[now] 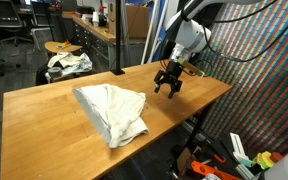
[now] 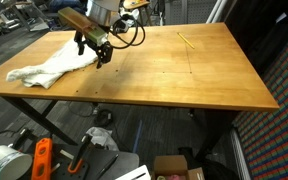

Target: Fold the towel in half

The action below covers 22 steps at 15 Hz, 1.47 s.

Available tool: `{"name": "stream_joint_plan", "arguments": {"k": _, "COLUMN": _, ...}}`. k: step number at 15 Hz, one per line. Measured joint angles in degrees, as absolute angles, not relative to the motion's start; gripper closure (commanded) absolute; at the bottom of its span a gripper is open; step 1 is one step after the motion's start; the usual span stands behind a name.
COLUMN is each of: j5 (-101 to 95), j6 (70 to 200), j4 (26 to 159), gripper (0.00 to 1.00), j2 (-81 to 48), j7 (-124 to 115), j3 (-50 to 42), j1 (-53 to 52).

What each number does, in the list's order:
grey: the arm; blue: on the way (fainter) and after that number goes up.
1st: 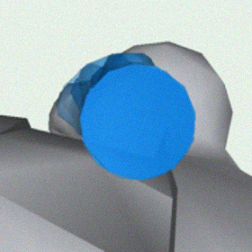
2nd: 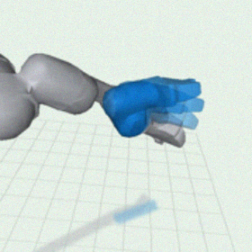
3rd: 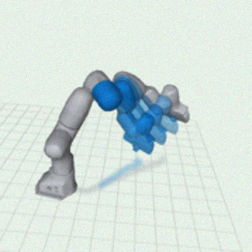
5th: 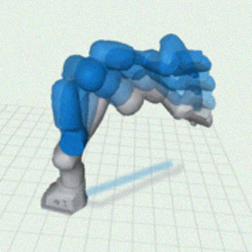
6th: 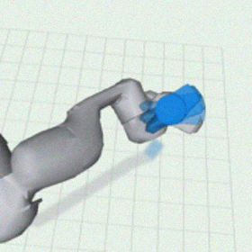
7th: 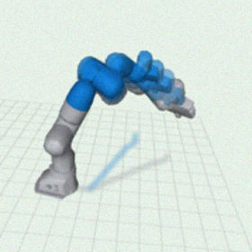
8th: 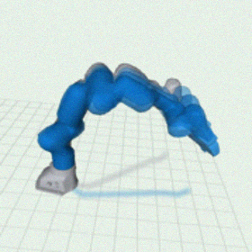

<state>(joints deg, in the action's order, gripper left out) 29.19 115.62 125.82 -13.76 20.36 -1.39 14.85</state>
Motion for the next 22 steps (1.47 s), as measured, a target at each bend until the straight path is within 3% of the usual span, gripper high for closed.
{"name": "stream_joint_plan", "arguments": {"k": 7, "j5": 41.6, "j6": 115.0, "j4": 137.4, "gripper": 0.0, "j2": -8.4, "j7": 31.9, "j3": -1.6, "j1": 13.3}}
{"name": "stream_joint_plan", "arguments": {"k": 17, "j5": 59.4, "j6": 135.0, "j4": 149.7, "gripper": 0.0, "j2": -3.4, "j7": 45.9, "j3": 1.8, "j1": 2.9}}
{"name": "stream_joint_plan", "arguments": {"k": 22, "j5": 59.9, "j6": 137.7, "j4": 151.4, "gripper": 0.0, "j2": -3.4, "j7": 45.5, "j3": 3.4, "j1": -0.3}}
